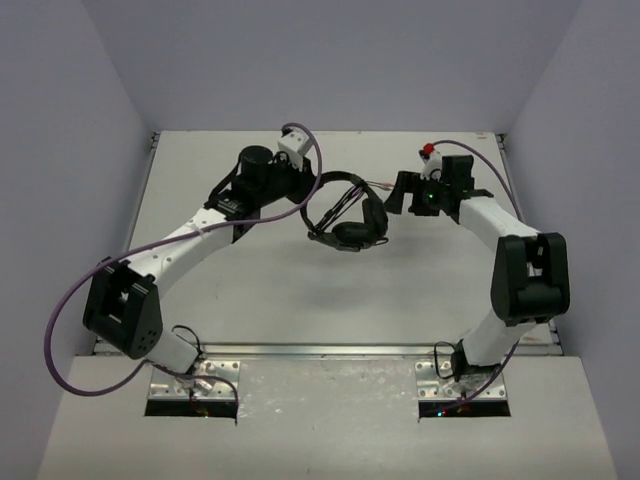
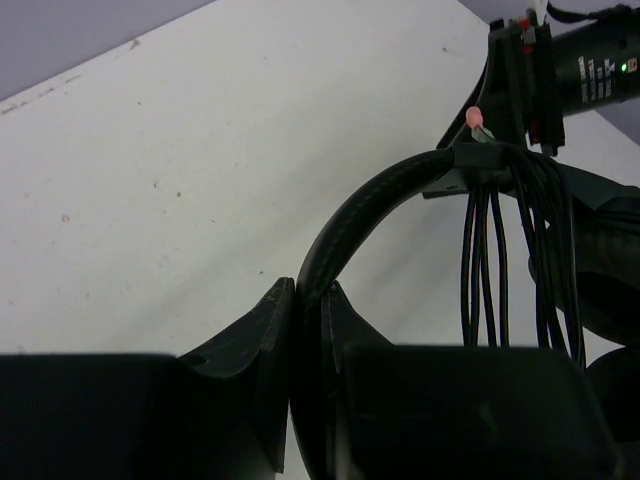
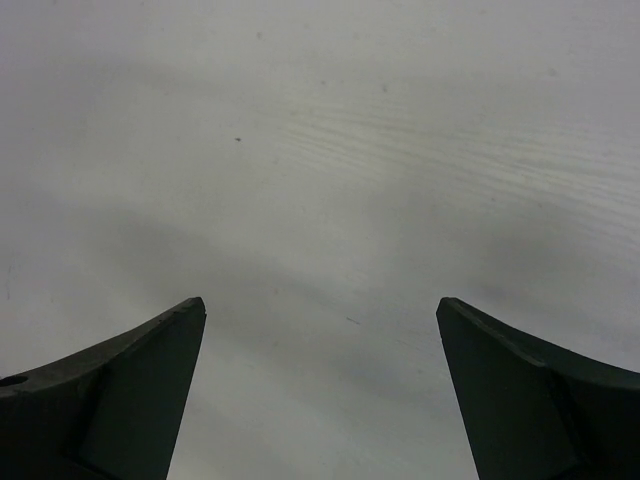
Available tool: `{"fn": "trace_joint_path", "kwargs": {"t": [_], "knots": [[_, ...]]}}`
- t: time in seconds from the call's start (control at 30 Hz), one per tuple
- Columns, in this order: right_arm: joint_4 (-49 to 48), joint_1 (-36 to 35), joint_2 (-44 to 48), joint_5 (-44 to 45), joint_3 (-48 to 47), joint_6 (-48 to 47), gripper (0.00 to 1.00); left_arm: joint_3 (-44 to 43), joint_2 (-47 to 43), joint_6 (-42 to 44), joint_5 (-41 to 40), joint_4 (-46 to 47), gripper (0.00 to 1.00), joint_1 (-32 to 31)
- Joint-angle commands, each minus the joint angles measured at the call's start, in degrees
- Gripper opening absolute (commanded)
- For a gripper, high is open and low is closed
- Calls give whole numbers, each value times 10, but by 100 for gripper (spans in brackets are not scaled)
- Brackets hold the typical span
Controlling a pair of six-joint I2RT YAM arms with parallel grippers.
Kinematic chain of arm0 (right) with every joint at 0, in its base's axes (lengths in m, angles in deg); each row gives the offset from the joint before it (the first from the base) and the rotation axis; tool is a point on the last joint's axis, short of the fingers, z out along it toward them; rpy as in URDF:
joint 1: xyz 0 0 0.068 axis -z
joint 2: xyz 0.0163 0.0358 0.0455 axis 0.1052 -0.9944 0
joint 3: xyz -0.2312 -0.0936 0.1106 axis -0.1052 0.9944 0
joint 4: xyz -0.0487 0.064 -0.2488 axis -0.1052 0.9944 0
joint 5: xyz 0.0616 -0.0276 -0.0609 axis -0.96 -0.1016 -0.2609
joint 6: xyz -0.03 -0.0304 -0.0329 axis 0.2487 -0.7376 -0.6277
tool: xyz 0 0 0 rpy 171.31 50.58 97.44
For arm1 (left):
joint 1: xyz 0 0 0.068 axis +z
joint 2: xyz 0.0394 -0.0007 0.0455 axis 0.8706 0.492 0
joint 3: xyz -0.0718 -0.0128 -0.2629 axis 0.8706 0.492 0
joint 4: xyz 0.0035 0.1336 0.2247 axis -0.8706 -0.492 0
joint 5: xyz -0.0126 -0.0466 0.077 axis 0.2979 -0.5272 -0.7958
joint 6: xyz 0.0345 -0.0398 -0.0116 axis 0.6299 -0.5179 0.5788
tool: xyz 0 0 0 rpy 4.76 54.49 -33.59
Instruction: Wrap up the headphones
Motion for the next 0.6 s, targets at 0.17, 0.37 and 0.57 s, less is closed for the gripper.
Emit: {"fn": "trace_joint_path", "kwargs": {"t": [0.17, 0.37, 0.57], "knots": [[203, 61, 58, 224, -77, 142, 99, -136, 95, 98, 201, -78, 0, 33], [310, 69, 108, 277, -131, 145, 99, -232, 174, 153, 260, -170, 0, 38], [288, 68, 229, 157, -94, 128, 99, -275, 247, 210, 372, -220, 2, 38]]}}
